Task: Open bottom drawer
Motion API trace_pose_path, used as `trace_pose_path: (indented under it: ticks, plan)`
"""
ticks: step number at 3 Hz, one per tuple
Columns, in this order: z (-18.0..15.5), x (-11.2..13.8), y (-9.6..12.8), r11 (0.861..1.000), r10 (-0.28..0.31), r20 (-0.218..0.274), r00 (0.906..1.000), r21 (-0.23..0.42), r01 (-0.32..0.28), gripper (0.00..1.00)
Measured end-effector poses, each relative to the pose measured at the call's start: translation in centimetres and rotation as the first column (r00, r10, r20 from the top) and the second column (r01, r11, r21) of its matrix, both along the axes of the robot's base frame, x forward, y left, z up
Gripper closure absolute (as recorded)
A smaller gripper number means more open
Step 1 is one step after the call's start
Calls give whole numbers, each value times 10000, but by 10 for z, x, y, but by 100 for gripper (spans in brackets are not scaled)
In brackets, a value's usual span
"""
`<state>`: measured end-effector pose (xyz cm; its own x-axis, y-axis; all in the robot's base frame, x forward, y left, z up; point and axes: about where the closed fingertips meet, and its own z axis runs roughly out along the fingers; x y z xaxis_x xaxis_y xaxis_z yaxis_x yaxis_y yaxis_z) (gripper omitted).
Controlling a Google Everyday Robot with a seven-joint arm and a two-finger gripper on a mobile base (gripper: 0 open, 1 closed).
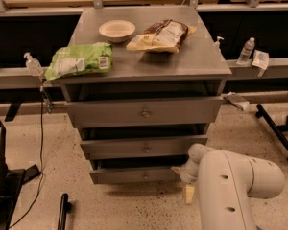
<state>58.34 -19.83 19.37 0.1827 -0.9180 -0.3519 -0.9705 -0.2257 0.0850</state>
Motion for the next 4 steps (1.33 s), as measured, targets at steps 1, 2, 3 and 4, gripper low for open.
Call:
trace_pose_path:
  ticks: [1,2,3,4]
  plan:
    - [13,3,-6,10000,-24,261,9997,22,24,0]
    - [28,14,-14,9998,-66,702,9975,-178,78,0]
    - [25,34,-20,9992,-64,935,9956,-382,100,0]
    - [10,54,-22,9990,-197,1135,9933,-387,242,0]
